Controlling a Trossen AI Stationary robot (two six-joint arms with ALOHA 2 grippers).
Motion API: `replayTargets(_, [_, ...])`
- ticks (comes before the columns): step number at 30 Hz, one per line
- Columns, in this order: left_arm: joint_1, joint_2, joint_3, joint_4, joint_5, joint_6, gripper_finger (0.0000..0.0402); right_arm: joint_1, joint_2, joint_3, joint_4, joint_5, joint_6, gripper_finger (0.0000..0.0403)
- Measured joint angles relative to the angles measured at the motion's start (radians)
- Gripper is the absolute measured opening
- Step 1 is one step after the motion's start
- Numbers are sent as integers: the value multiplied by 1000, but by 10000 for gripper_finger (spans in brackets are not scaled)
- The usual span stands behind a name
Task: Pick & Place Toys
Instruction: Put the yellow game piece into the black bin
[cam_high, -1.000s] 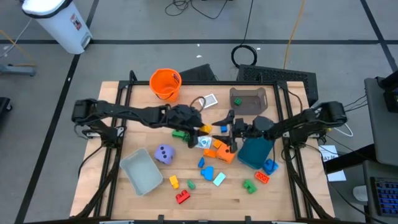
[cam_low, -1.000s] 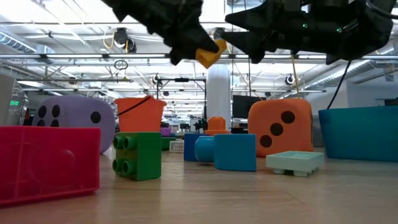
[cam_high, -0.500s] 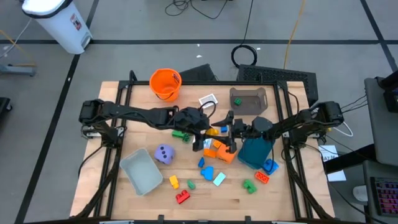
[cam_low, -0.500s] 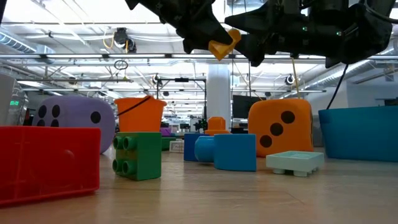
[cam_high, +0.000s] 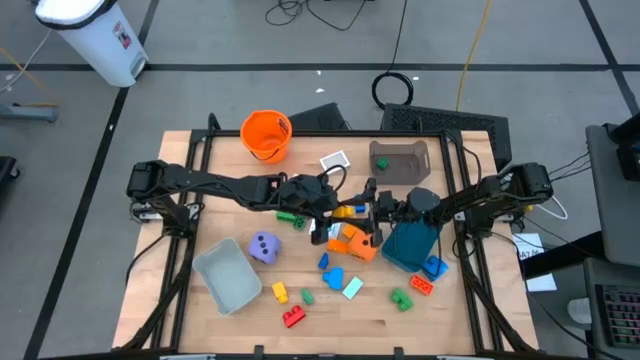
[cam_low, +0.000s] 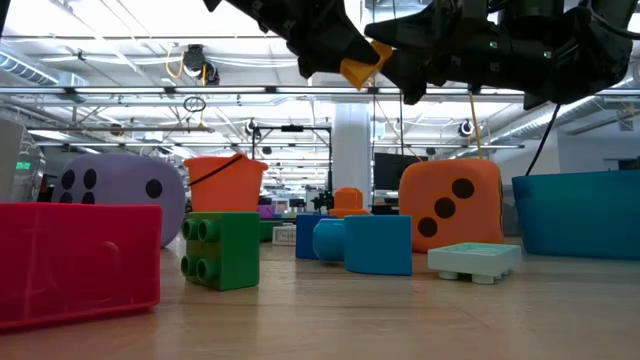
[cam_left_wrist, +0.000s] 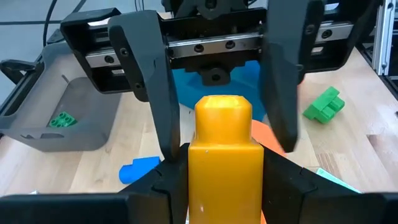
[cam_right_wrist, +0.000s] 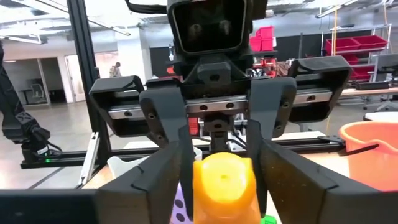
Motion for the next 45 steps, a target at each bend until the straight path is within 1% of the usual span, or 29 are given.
replayTargets(6, [0,0,0,14,0,16,156,0,-1,0,3,1,0,154])
replayTargets(10, [0,-8,0,24,-12,27,156,0,-2,1,8,5,-7,134])
replayTargets(21, [0,-35,-2,54,-29,45,157,0,-2,2,37,9,-30,124])
replayTargets(26, [1,-36,-2,40,-27,32,157,0,-1,2,31,9,-39,104])
replayTargets(29, [5,-36,-2,40,-22,23,160,0,-1,2,29,9,-43,104])
replayTargets(32, [7,-38,0,38,-13,18,177,0,0,-1,25,2,-46,104])
replayTargets(40, [8,-40,0,42,-20,40,240,0,0,-1,22,0,-53,104])
replayTargets(45, [8,-49,0,28,-26,53,271,0,-22,-1,-6,1,-77,104])
